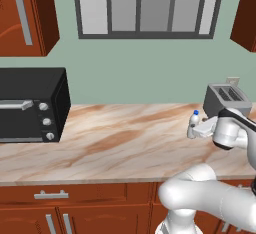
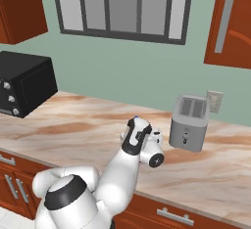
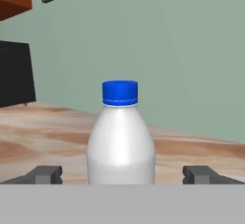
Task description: Place the drinks on the dining counter in a tight cluster.
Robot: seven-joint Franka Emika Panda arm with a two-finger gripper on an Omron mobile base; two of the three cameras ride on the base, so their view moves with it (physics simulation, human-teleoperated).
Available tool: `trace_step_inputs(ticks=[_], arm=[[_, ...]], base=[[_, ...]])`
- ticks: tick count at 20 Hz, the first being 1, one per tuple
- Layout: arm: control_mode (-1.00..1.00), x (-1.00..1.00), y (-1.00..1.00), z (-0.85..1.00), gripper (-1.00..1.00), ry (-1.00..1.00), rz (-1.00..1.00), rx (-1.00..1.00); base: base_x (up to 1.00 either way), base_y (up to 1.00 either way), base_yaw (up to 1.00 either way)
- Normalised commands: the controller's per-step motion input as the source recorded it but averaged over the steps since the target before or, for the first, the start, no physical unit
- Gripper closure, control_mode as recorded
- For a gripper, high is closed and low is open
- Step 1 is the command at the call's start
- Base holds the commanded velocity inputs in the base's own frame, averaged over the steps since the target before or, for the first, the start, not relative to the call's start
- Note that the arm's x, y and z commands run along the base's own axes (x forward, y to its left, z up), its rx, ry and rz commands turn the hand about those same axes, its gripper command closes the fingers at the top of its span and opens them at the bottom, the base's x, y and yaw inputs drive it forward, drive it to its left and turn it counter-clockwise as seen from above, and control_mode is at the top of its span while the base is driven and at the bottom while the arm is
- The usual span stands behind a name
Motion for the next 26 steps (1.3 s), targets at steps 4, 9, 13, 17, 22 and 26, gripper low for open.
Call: trace_step_inputs(ticks=[4, 9, 13, 17, 22, 26], arm=[[-1.00, 0.17, 0.00, -0.05, -1.00, 0.00, 0.00, 0.00], [-1.00, 0.17, 0.00, -0.04, -1.00, 0.00, 0.00, 0.00], [-1.00, 0.06, 0.03, -0.06, -1.00, 0.00, 0.00, 0.00], [-1.00, 0.06, 0.07, -0.08, -1.00, 0.00, 0.00, 0.00], [-1.00, 0.05, 0.04, -0.07, -1.00, 0.00, 0.00, 0.00], [-1.00, 0.01, 0.00, -0.01, 1.00, 0.00, 0.00, 0.01]], base=[[0.00, 0.00, 0.00], [0.00, 0.00, 0.00], [0.00, 0.00, 0.00], [0.00, 0.00, 0.00], [0.00, 0.00, 0.00], [0.00, 0.00, 0.00]])
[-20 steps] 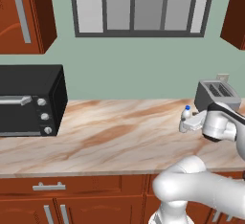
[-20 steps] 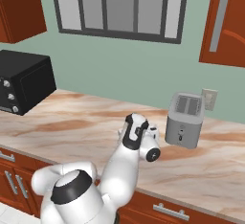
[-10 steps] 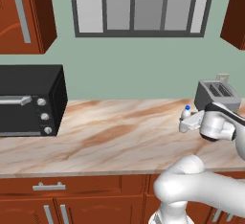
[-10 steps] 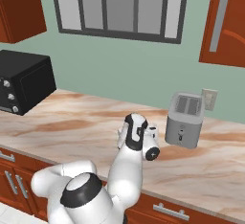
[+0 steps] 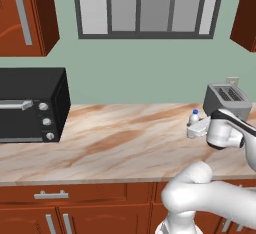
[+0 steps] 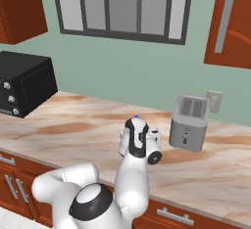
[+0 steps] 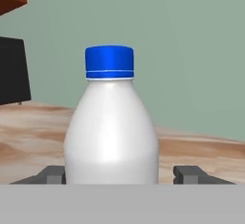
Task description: Place the drinks on the dining counter in a tight cluster.
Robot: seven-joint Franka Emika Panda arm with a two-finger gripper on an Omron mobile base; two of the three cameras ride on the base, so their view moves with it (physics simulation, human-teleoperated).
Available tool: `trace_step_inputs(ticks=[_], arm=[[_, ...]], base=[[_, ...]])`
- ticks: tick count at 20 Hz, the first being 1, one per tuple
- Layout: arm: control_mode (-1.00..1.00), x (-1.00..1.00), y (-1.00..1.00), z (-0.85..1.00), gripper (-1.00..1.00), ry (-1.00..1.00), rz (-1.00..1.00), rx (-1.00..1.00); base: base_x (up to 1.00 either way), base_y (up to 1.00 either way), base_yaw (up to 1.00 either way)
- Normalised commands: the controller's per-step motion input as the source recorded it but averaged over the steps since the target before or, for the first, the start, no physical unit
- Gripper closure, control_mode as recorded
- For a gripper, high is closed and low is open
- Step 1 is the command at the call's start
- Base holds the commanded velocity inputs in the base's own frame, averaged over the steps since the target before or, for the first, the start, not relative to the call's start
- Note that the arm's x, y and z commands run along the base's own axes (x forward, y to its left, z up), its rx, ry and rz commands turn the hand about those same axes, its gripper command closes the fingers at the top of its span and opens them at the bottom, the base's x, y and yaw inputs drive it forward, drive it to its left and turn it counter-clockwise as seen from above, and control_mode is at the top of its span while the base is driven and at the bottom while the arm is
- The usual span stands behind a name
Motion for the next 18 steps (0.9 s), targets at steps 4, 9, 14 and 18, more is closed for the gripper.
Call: trace_step_inputs(ticks=[4, 9, 14, 18], arm=[[-1.00, 0.04, 0.01, 0.00, 1.00, 0.00, 0.00, 0.00], [-1.00, -0.03, 0.00, 0.06, 1.00, 0.00, 0.00, 0.00], [-1.00, -0.33, 0.00, 0.33, 1.00, 0.04, 0.00, 0.00], [-1.00, -0.49, 0.00, 0.39, 1.00, 0.04, 0.05, 0.00]], base=[[0.00, 0.00, 0.00], [0.00, 0.00, 0.00], [0.00, 0.00, 0.00], [0.00, 0.00, 0.00]])
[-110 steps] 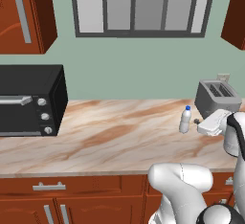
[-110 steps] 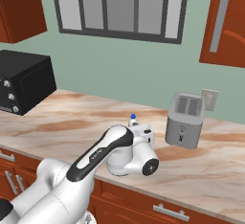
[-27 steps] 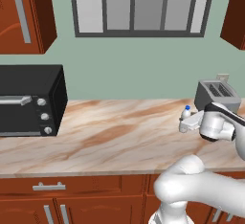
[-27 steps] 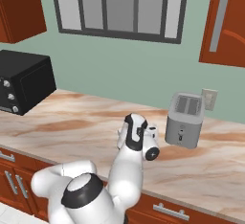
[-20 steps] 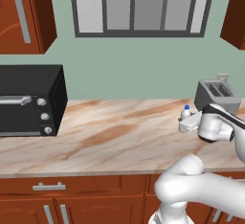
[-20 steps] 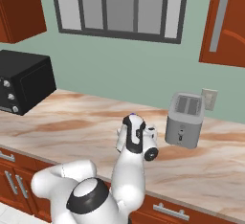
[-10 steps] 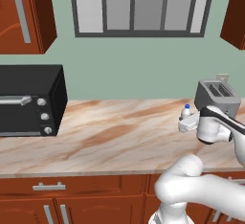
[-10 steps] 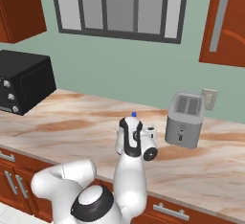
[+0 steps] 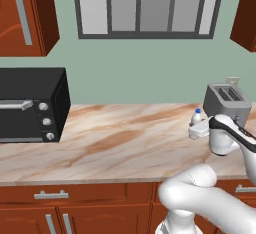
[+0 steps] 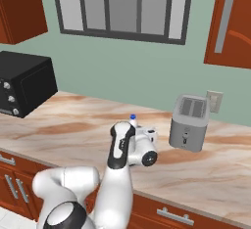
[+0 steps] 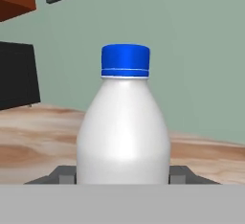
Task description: Place the drinks on the dining counter in a tight cluster.
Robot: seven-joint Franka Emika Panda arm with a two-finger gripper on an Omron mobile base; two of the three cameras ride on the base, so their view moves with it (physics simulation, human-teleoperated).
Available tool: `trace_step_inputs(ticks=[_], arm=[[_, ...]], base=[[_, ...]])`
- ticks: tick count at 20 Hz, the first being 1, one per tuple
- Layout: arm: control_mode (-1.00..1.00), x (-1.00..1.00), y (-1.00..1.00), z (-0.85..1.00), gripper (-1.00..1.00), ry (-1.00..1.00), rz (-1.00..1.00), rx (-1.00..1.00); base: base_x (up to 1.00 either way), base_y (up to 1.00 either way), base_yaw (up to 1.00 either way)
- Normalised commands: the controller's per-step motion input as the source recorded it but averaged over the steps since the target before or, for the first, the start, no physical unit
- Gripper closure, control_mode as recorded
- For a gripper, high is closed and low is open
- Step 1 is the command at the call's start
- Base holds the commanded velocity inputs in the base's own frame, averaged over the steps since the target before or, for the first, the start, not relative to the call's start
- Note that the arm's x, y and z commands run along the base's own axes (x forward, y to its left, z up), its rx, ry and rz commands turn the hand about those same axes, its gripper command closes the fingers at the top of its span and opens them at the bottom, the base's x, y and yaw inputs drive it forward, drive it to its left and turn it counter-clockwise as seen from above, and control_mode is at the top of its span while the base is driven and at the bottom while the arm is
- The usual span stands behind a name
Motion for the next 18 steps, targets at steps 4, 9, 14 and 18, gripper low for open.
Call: trace_step_inputs(ticks=[4, 9, 14, 18], arm=[[-1.00, -0.55, 0.00, 0.46, 1.00, 0.00, 0.16, 0.00], [-1.00, -0.56, -0.03, 0.52, 1.00, 0.00, 0.20, 0.00], [-1.00, -0.60, 0.00, 0.46, 1.00, 0.00, 0.15, 0.00], [-1.00, -0.57, 0.00, 0.39, 1.00, 0.00, 0.08, 0.00]], base=[[0.00, 0.00, 0.00], [0.00, 0.00, 0.00], [0.00, 0.00, 0.00], [0.00, 0.00, 0.00]])
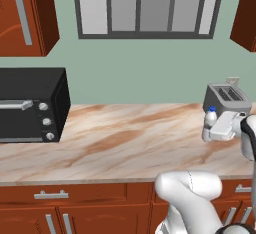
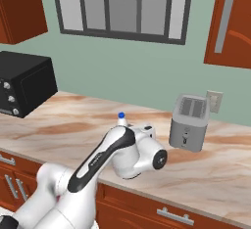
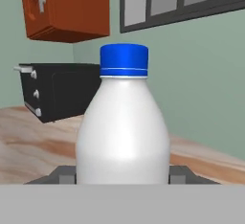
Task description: Place the drinks on the dining counter in a tight cluster.
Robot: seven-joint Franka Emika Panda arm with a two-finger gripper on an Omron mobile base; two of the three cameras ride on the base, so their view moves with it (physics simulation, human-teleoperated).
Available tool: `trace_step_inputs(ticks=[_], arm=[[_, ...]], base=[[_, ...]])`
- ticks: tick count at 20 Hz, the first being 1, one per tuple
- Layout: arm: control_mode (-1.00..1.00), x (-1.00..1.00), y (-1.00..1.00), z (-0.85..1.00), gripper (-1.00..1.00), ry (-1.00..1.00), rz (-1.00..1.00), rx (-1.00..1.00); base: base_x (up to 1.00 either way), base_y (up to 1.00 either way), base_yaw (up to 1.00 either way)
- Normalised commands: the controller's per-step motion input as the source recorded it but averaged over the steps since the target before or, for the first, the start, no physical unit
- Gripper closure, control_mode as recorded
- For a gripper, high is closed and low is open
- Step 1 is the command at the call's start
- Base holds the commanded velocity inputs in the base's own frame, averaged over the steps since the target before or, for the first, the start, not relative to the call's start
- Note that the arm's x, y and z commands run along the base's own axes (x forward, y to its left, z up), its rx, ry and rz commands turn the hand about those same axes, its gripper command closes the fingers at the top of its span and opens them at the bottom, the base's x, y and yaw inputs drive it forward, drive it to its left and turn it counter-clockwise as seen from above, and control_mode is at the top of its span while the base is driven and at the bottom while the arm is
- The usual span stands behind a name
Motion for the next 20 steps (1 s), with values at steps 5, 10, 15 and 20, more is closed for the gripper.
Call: trace_step_inputs(ticks=[5, 10, 15, 20], arm=[[-1.00, -0.51, 0.02, 0.30, 1.00, 0.00, 0.00, 0.00], [-1.00, -0.44, 0.01, 0.25, 1.00, 0.00, 0.02, 0.00], [-1.00, -0.42, 0.08, 0.21, 1.00, 0.01, 0.04, 0.00], [-1.00, -0.15, 0.03, 0.06, 1.00, 0.00, 0.04, 0.00]], base=[[0.00, 0.00, 0.00], [0.00, 0.00, 0.00], [0.00, 0.00, 0.00], [0.00, 0.00, 0.00]])
